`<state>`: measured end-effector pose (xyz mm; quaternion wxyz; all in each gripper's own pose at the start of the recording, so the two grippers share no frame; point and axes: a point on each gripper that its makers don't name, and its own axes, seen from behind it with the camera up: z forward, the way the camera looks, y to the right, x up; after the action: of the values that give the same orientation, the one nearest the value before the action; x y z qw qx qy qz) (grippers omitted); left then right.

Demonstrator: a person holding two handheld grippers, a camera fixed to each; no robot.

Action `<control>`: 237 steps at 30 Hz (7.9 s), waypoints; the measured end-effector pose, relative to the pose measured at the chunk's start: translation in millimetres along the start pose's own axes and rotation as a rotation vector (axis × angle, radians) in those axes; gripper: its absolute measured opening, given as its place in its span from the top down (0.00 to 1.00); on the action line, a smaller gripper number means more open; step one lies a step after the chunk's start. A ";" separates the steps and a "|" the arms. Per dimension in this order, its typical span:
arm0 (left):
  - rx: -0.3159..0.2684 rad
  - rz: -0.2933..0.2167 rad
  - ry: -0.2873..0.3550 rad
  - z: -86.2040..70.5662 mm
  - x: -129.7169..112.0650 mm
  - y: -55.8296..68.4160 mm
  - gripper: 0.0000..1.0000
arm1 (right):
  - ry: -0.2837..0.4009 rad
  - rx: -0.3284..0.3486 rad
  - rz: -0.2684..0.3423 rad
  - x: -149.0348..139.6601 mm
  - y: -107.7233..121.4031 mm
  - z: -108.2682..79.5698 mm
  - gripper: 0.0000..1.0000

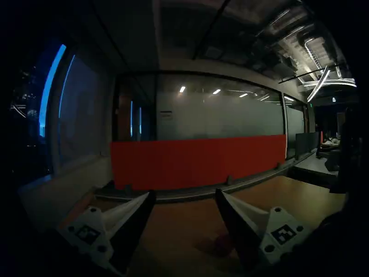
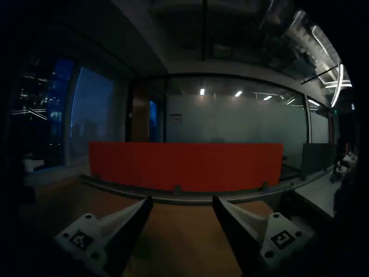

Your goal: Pour water

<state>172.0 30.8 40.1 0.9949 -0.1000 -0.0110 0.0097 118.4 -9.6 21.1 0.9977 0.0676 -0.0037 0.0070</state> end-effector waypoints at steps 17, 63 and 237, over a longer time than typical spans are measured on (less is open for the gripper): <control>-0.281 -0.006 -0.037 -1.0 7.6 61.1 0.05 | -0.028 0.291 0.007 4.8 -54.7 -8.1 0.00; -0.618 0.045 -0.226 -13.4 -95.0 125.1 0.05 | -0.281 0.509 -0.167 -68.7 -80.2 12.5 0.00; -0.726 0.151 -0.359 2.8 -173.5 157.0 0.10 | -0.598 0.571 -0.250 -276.2 -121.9 116.1 0.00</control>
<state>-4.2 181.4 8.0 0.8737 -0.4419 -0.1796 0.0956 -156.7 -149.8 117.3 0.8871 0.3399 -0.2825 -0.1328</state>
